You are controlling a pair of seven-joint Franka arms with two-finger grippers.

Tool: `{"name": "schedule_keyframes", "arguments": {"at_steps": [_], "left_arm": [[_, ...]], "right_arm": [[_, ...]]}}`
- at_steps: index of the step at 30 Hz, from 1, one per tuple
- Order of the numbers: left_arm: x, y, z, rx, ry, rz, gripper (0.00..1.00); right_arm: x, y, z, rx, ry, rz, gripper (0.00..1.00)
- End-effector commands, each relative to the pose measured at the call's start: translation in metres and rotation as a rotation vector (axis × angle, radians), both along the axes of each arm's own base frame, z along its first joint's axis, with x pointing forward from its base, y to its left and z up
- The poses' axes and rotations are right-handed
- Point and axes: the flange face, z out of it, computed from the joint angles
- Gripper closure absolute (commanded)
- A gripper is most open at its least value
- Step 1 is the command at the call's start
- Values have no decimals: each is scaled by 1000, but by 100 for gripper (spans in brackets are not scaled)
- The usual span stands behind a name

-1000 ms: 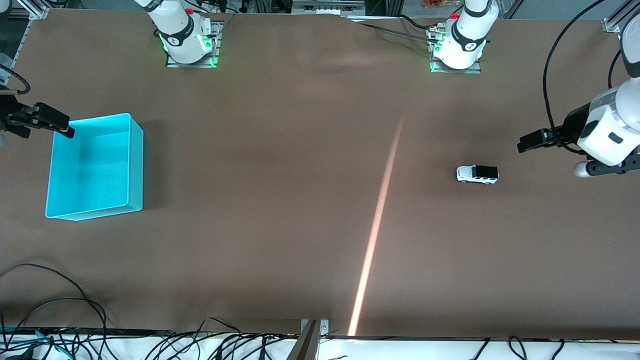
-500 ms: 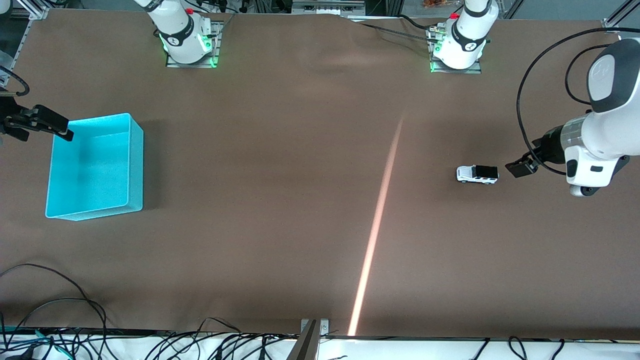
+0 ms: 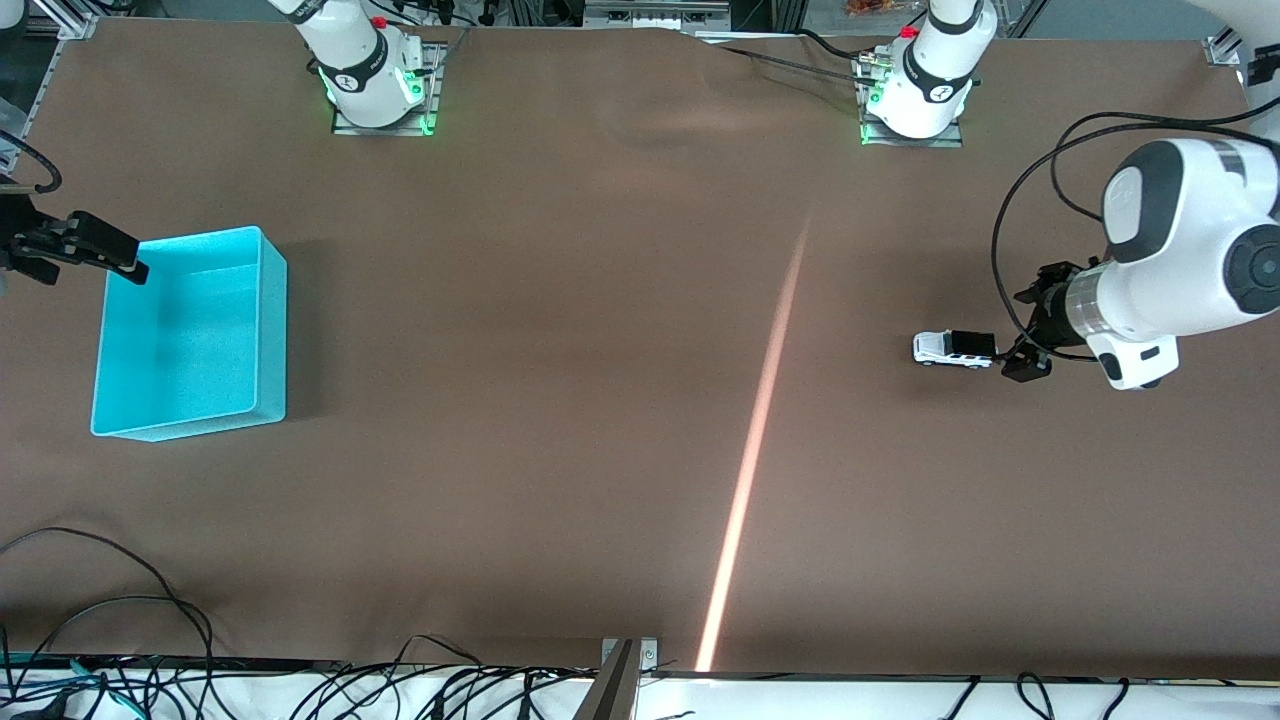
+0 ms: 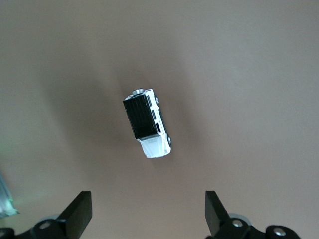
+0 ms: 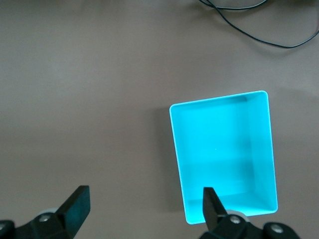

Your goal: Wind and store white jeep toy

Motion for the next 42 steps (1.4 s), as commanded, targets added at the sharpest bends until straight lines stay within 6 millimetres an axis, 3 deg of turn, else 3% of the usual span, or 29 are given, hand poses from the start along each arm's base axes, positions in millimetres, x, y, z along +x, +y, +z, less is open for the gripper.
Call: {"name": "schedule_keyframes", "arguments": {"at_steps": [1,10,23,28,33,36,39,42], "left_arm": [[-17,5,-28,59,-26,159,0],[-45,17,-88,68,-58,214,0],[-69,33,-154,88,-155,336,0],[-74,35,-174,93,-169,353,0],[-79,34,-177,93,-177,352,0],[-80,33,-181,94,-170,350,17],[-80,33,-182,95,-166,353,52],[-78,31,-179,94,-173,350,77]], "right_arm": [[3,2,6,15,-11,2,0],[3,2,6,16,-11,2,0],[3,3,7,16,-13,2,0],[3,2,6,16,-11,1,0],[3,2,5,15,-8,2,0],[4,0,5,15,-8,-1,0],[4,-1,5,15,-10,2,0],[4,-2,4,10,-11,4,0]]}}
